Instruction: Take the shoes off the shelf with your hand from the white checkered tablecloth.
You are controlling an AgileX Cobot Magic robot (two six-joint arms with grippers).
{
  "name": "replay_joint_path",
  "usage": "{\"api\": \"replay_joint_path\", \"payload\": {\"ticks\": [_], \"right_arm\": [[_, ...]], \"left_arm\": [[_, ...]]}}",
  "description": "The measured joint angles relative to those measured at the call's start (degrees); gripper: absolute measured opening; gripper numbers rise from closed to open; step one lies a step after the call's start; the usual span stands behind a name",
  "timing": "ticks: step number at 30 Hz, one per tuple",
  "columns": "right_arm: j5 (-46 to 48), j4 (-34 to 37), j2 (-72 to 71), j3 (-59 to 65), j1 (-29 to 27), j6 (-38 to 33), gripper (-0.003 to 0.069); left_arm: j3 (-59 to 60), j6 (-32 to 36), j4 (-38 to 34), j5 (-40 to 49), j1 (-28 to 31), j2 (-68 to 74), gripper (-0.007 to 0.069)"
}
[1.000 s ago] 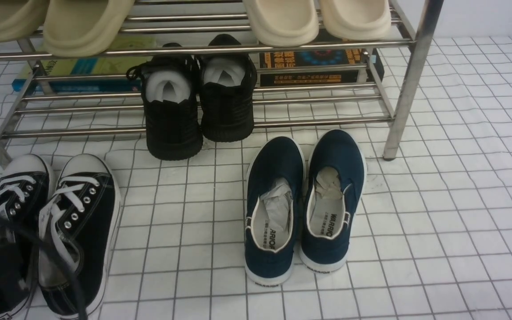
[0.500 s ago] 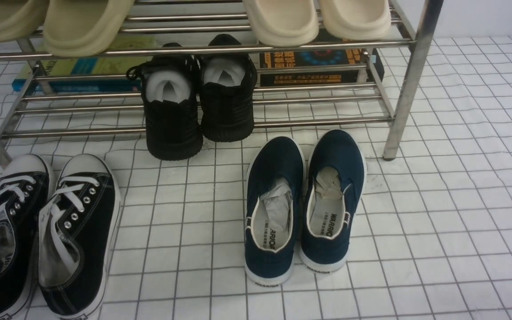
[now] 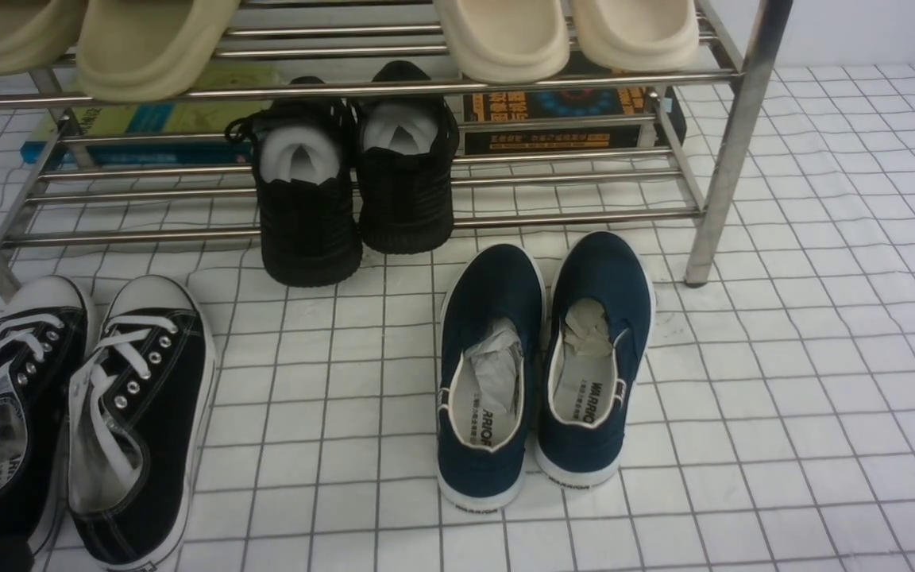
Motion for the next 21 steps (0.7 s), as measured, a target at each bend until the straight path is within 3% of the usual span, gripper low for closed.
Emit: {"api": "replay_joint_path", "payload": {"ticks": [5, 11, 21], "right_arm": [[0.0, 0.0, 0.0, 0.0, 0.0, 0.0, 0.0239], [0.0, 0.0, 0.0, 0.0, 0.0, 0.0, 0.0239], [0.0, 0.0, 0.0, 0.0, 0.0, 0.0, 0.0239]], "left_arm": [[0.89, 0.18, 1.02, 1.28, 0.61, -1.53, 0.0023], [0.91, 0.18, 1.02, 1.97, 5.93, -1.67, 0.0032], [1.14, 0.18, 1.15, 4.19, 2.81, -1.67, 0.0033]]}}
